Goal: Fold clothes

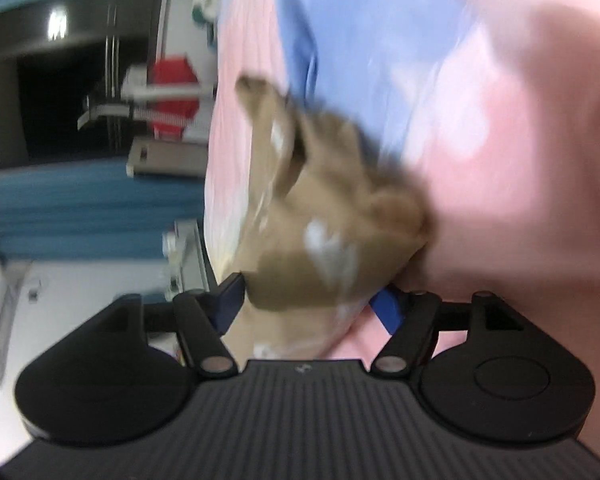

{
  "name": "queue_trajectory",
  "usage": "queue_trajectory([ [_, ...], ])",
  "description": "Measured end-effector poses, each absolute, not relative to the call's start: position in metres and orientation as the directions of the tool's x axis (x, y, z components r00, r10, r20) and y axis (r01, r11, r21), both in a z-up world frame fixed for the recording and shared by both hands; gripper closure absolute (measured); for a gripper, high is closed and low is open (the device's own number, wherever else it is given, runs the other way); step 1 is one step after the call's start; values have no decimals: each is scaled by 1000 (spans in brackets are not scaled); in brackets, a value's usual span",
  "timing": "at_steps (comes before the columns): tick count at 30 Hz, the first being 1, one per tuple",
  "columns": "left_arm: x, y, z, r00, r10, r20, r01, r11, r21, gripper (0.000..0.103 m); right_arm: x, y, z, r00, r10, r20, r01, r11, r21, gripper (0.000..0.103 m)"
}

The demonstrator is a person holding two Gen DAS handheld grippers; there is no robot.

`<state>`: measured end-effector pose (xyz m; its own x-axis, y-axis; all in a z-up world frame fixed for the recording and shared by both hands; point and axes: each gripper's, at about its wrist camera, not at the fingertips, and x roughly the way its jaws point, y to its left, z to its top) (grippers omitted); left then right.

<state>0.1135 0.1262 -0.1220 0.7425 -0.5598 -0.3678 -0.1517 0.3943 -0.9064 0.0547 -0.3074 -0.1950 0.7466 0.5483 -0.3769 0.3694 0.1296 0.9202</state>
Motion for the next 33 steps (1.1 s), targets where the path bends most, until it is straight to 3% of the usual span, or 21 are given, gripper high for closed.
queue_trajectory([
  [1,113,126,-122,743,-559,-368,-152,395,-906,77,55,-308,-196,748,548,-374,369,125,921,34],
  [6,114,128,-124,739,-565,-367,-168,373,-913,77,57,-302,-182,768,515,-381,304,231,924,60],
  [9,113,128,-123,738,-570,-361,-164,367,-916,77,60,-304,-173,786,501,-363,259,265,929,67],
  [22,138,94,-86,747,-603,-280,-121,291,-949,77,65,-338,-119,859,468,-207,100,242,965,72],
  [29,229,-8,-45,678,-685,-264,-77,292,-953,77,93,-425,-69,922,346,-173,82,262,962,72],
  [33,291,-88,-17,652,-716,-248,44,362,-931,77,129,-488,-41,953,260,-156,73,304,950,72],
])
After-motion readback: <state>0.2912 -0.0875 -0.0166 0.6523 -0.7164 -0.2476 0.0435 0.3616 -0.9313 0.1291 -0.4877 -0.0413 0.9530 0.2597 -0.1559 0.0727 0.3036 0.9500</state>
